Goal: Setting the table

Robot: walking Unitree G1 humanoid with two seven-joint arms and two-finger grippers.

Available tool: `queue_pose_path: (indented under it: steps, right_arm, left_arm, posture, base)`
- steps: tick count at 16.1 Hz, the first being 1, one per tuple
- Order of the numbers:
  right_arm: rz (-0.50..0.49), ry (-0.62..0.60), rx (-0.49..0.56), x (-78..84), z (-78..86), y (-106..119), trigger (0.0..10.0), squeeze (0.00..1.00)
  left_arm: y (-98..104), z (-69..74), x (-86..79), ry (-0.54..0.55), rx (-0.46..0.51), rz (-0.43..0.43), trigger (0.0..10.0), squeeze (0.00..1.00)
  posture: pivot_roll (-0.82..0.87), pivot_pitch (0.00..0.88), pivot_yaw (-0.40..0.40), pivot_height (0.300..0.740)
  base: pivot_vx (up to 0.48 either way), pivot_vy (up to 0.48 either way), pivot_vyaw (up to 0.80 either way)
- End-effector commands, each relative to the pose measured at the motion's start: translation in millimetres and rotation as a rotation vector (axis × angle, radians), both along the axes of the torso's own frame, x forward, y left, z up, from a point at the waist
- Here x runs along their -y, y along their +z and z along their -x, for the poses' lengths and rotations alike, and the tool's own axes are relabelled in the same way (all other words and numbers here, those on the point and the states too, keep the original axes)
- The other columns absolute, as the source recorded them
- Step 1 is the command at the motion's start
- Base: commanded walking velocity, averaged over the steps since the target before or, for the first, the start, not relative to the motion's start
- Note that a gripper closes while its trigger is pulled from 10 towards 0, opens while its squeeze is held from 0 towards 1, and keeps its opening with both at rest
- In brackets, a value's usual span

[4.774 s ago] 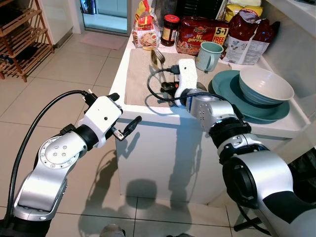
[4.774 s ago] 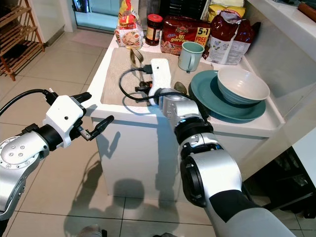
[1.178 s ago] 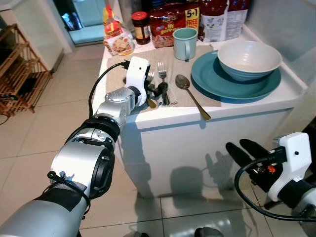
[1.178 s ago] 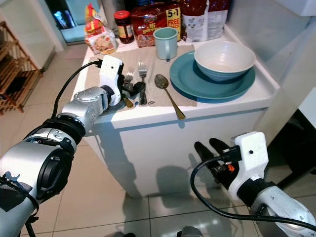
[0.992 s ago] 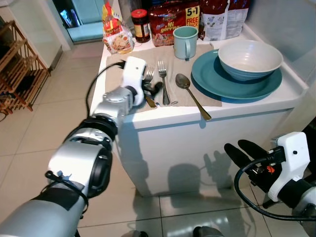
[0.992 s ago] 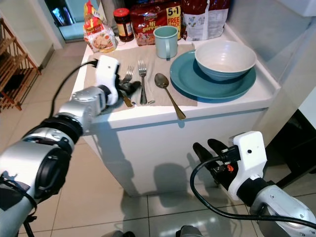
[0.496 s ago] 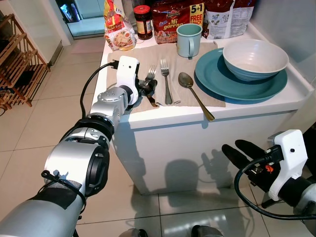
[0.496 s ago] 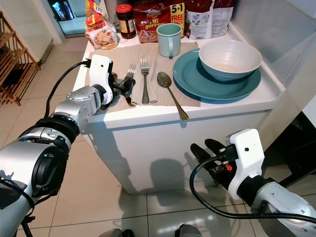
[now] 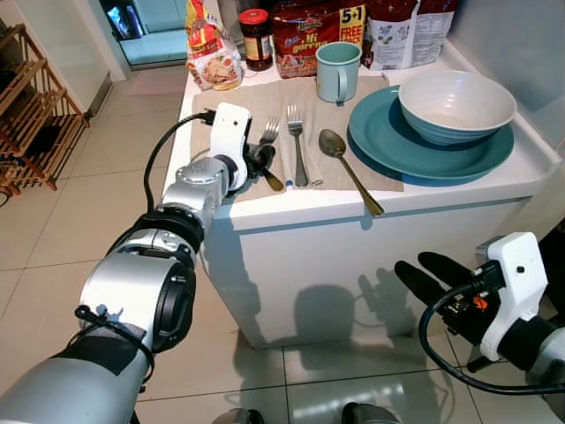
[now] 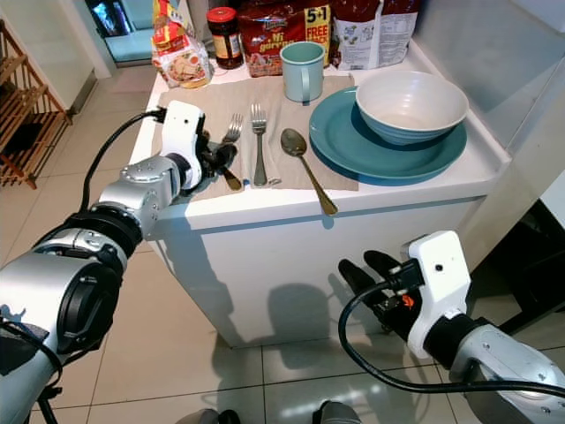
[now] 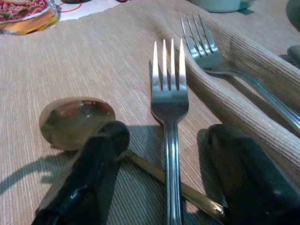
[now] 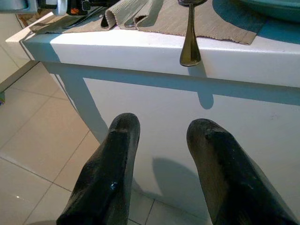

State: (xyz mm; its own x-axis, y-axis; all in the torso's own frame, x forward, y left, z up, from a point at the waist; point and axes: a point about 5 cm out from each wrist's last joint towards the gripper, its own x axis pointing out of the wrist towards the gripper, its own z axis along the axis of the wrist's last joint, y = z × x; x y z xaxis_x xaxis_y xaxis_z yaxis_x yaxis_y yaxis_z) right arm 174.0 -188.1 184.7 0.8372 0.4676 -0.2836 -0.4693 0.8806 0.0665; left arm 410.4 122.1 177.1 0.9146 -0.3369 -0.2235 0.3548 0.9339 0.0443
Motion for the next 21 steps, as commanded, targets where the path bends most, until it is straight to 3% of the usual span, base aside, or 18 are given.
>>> queue_pose_path:
  steps: [1, 6, 8, 14, 21]
  right_arm:
    - [0.01, 0.019, -0.005, -1.8, 0.7, 1.5, 10.0, 0.0]
    - [0.014, 0.025, -0.008, -2.0, 0.0, 1.5, 10.0, 0.0]
    - [0.015, 0.029, -0.007, -2.3, -0.8, 1.6, 10.0, 0.0]
    - [0.017, 0.035, -0.007, -2.9, -2.8, 1.9, 10.0, 0.0]
    - [0.03, 0.03, -0.008, -1.7, -2.8, 0.8, 10.0, 0.0]
  left_arm:
    - [-6.1, 1.3, -8.0, 0.013, -0.025, -0.055, 0.0, 0.0]
    - [-8.3, 2.0, -6.8, -0.021, -0.037, -0.143, 0.0, 0.0]
    - [-10.4, 2.7, -6.1, -0.025, -0.06, -0.135, 0.0, 0.0]
    - [-7.8, 2.4, -3.7, -0.021, -0.107, 0.013, 0.0, 0.0]
    - [-6.2, 1.7, -4.0, -0.026, -0.081, -0.054, 0.0, 0.0]
  posture:
    - [-0.31, 0.111, 0.118, 0.74]
    - [-0.31, 0.107, 0.118, 0.74]
    - [-0.31, 0.105, 0.119, 0.74]
    - [-0.31, 0.099, 0.123, 0.74]
    - [-0.31, 0.09, 0.127, 0.74]
  base:
    - [0.0, 0.0, 0.0]
    - [0.0, 0.0, 0.0]
    - [0.0, 0.0, 0.0]
    - [0.0, 0.0, 0.0]
    - [0.0, 0.0, 0.0]
